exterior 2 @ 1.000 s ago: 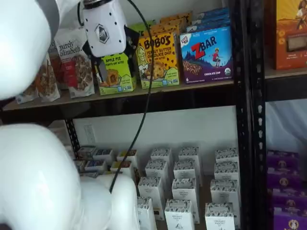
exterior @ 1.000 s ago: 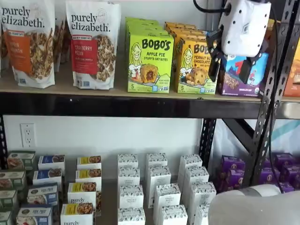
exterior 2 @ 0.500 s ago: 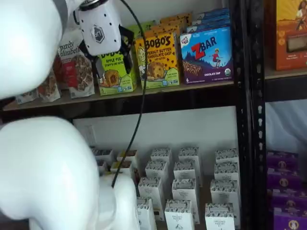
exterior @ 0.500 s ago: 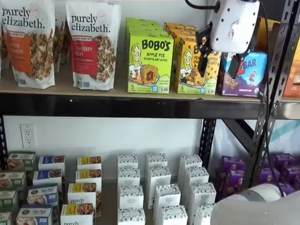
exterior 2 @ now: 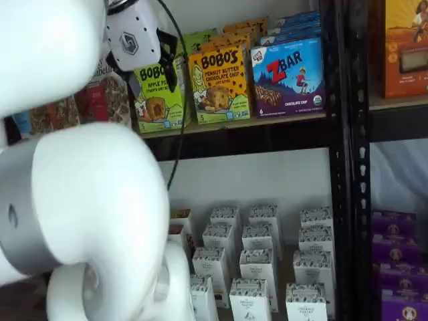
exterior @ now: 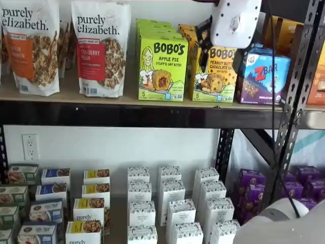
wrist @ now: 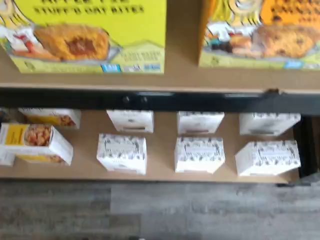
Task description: Pick the green box on the top shelf, the fourth from the left
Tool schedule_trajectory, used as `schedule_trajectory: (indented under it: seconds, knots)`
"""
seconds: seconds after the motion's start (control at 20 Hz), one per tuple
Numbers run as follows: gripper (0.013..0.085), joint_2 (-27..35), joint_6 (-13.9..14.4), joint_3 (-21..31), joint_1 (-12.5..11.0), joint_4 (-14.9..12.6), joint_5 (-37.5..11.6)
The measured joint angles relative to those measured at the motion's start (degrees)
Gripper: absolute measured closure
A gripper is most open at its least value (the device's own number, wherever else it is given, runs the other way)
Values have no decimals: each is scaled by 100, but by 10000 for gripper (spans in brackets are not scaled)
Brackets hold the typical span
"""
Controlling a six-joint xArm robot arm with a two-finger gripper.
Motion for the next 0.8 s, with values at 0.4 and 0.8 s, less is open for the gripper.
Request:
schedule_trajectory:
  seconds: [0.4,0.8]
  knots:
    - [130,766,263,-505,222,-312,-404]
    - [130,1469,267,-1020,175,-341,-708]
